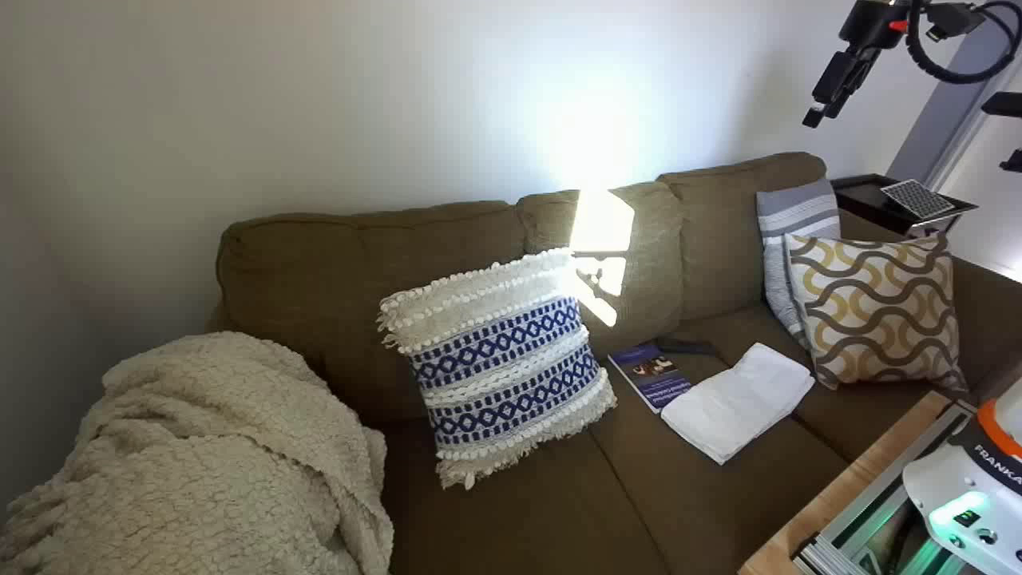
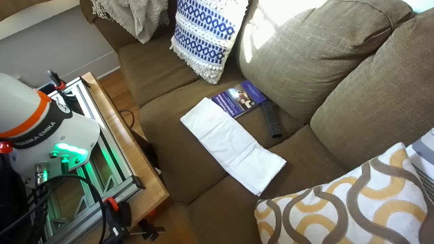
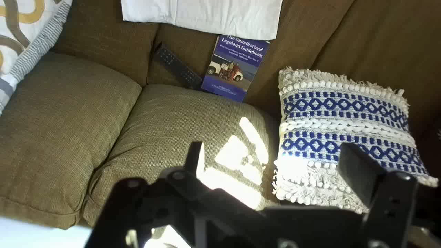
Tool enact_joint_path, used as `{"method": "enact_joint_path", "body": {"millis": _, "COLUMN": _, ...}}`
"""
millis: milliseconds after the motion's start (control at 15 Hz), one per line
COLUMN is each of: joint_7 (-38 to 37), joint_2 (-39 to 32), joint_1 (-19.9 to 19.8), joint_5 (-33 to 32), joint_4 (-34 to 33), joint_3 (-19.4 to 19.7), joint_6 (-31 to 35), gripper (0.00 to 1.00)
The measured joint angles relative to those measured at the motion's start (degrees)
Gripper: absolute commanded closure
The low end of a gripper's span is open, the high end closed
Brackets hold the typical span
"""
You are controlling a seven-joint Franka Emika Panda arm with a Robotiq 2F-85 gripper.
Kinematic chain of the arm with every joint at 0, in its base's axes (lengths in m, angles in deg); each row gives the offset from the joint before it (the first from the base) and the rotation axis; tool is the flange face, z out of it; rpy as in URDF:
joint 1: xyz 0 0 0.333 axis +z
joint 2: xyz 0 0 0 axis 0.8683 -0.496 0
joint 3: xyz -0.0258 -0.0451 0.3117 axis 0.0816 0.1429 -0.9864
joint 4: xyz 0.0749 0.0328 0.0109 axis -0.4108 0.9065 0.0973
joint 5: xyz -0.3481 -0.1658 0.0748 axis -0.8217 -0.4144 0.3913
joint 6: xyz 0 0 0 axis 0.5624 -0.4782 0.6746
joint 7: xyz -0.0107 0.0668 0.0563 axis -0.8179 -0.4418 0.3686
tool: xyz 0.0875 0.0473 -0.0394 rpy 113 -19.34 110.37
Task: Hang the white towel on the backrest of the sofa
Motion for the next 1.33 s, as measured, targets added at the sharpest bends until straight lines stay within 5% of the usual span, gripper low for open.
{"method": "enact_joint_path", "body": {"millis": 733, "joint_7": 0.00, "joint_2": -0.79, "joint_1": 0.00, "joint_5": 0.35, "joint_4": 0.13, "joint_3": 0.08, "joint_6": 0.03, "gripper": 0.00}}
{"method": "enact_joint_path", "body": {"millis": 1333, "joint_7": -2.37, "joint_2": -20.40, "joint_1": 0.23, "joint_5": 10.12, "joint_4": 0.79, "joint_3": 0.14, "joint_6": 9.81, "gripper": 0.00}}
